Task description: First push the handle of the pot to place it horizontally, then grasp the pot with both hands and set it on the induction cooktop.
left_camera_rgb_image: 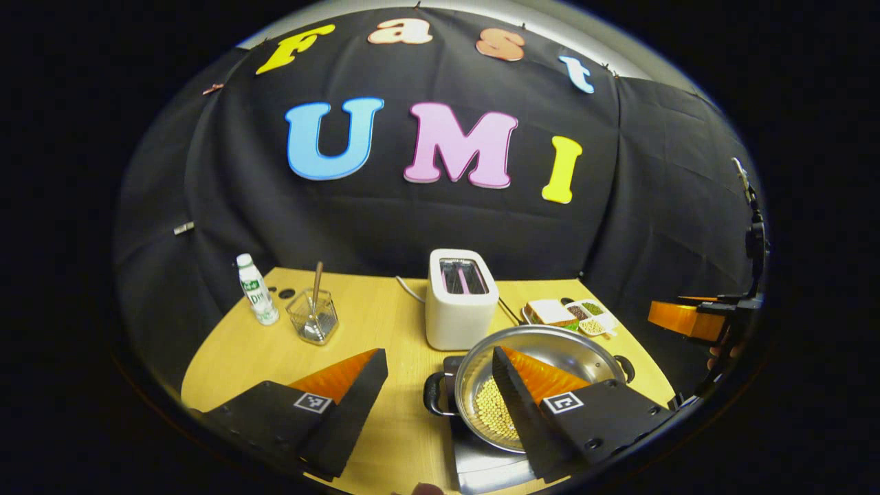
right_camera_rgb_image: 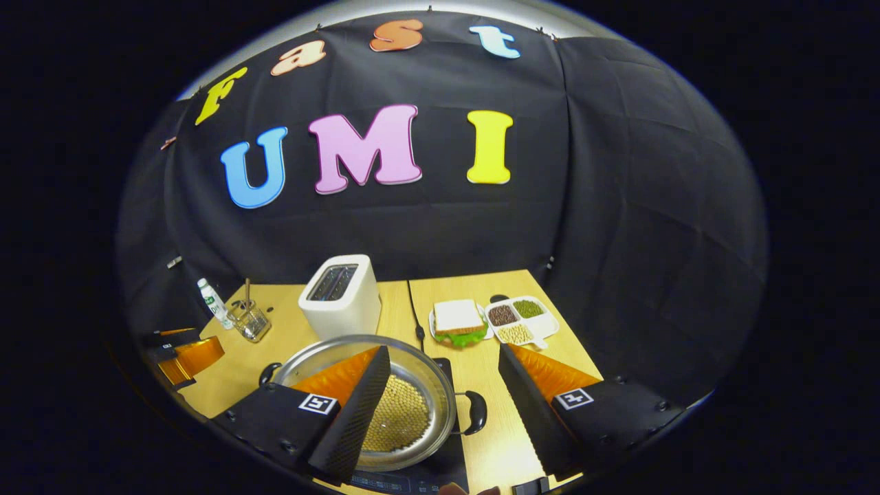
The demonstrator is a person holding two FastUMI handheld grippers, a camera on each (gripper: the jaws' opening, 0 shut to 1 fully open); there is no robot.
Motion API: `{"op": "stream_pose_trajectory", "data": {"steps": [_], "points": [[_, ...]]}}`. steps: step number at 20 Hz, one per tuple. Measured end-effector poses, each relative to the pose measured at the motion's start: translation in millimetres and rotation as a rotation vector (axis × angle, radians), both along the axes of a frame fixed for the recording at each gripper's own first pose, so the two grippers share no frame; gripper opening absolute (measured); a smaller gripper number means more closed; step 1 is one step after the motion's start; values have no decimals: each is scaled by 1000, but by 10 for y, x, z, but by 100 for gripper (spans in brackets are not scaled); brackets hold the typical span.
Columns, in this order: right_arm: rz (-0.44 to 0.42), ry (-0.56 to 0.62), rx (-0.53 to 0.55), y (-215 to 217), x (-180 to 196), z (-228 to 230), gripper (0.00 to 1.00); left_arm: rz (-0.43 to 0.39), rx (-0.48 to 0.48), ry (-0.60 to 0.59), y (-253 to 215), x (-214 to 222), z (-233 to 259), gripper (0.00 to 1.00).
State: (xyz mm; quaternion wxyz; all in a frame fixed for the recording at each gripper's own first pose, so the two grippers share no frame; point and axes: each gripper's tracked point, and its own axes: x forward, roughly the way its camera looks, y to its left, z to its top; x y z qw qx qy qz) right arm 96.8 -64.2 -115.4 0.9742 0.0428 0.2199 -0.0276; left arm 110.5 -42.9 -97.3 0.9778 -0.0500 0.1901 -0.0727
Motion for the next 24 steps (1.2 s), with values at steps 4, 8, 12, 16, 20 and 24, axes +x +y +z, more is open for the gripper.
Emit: {"op": "stream_pose_trajectory", "data": {"steps": [4, 8, 12, 16, 20, 24], "points": [[-3, -135, -27, 166, -95, 465, 98, 15, -38, -108, 122, -215, 463, 95], [18, -248, -62, 362, -279, 865, 98, 27, -77, -185, 254, -400, 782, 95], [18, -301, -73, 439, -524, 1135, 100, 36, -20, -251, 432, -562, 1004, 95], [1, -345, -102, 419, -715, 1255, 99, 43, 13, -310, 529, -758, 1146, 95], [-7, -358, -114, 395, -785, 1292, 99, 31, 15, -308, 535, -937, 1142, 95], [-18, -354, -109, 376, -759, 1301, 99, 23, -2, -274, 530, -994, 1057, 93]]}}
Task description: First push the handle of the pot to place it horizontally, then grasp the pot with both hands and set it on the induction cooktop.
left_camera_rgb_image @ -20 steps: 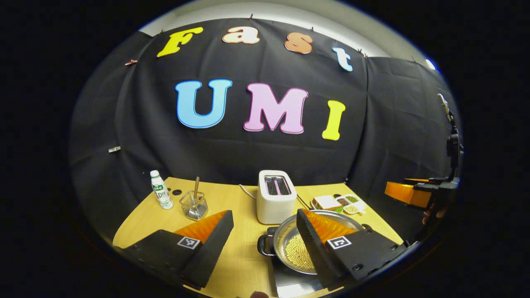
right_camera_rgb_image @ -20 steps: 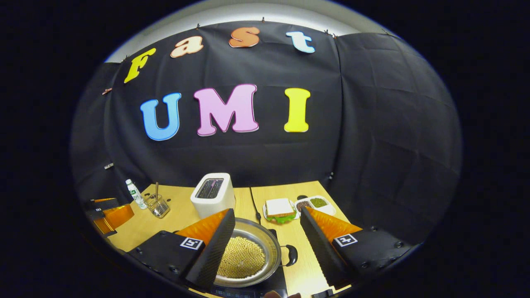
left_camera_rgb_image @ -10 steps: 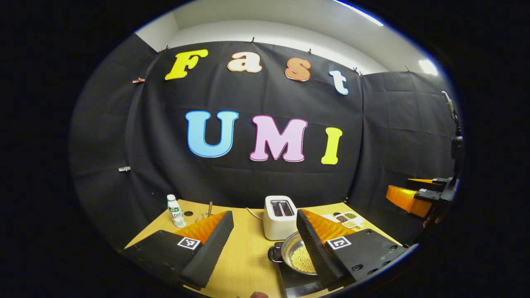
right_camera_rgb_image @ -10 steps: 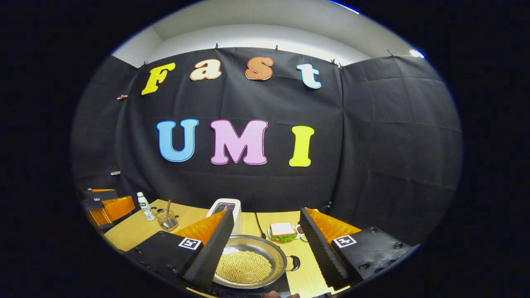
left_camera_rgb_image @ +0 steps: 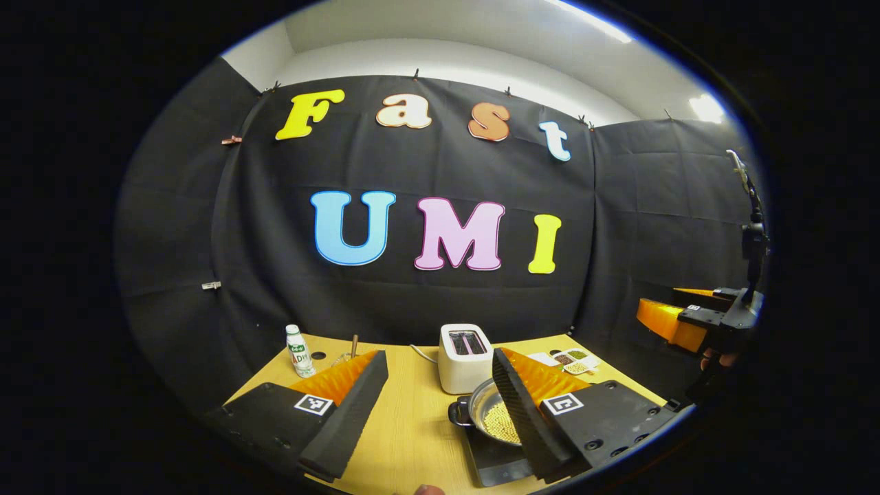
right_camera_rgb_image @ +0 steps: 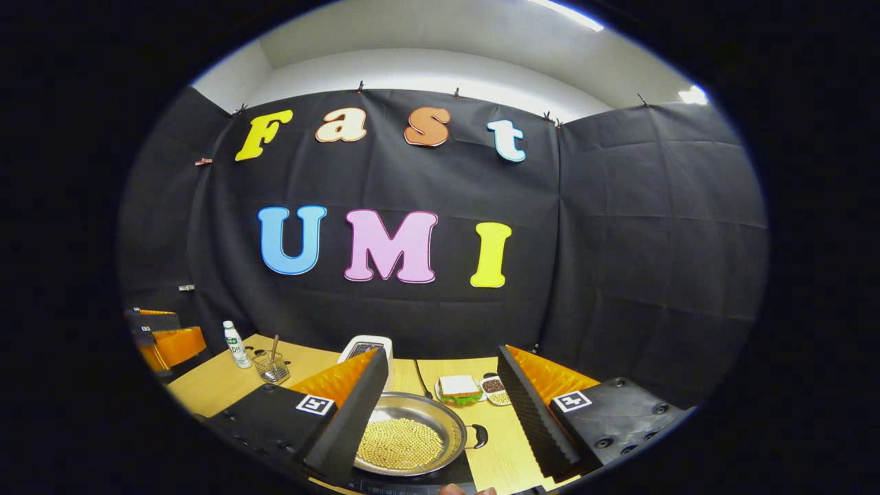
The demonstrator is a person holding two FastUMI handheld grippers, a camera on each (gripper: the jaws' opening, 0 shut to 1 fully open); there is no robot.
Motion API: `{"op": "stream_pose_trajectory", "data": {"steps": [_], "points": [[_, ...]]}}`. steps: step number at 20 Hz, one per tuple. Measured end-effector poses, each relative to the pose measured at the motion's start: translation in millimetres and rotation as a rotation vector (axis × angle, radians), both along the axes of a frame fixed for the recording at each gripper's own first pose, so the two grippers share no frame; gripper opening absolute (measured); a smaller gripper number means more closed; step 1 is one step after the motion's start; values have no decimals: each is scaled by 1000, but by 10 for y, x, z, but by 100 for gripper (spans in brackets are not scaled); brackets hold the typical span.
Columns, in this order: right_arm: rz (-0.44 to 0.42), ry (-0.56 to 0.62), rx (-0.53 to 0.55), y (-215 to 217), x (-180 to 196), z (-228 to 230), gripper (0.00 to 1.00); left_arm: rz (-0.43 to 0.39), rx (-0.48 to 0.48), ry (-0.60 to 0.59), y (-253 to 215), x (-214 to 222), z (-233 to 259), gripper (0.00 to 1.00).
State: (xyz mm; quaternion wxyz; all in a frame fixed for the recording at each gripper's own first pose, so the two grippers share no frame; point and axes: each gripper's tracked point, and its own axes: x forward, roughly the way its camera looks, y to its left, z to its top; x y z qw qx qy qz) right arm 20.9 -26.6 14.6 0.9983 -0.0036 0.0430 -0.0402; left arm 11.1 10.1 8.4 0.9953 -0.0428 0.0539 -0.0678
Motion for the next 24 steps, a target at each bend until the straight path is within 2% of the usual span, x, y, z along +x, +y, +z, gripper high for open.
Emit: {"op": "stream_pose_trajectory", "data": {"steps": [9, 24], "points": [[-4, 27, 0, -54, 33, -86, 99, 1, 12, 22, 24, 51, -44, 98], [-11, 42, 5, -120, 50, -125, 99, -16, 15, 50, -73, 66, -123, 95]]}}
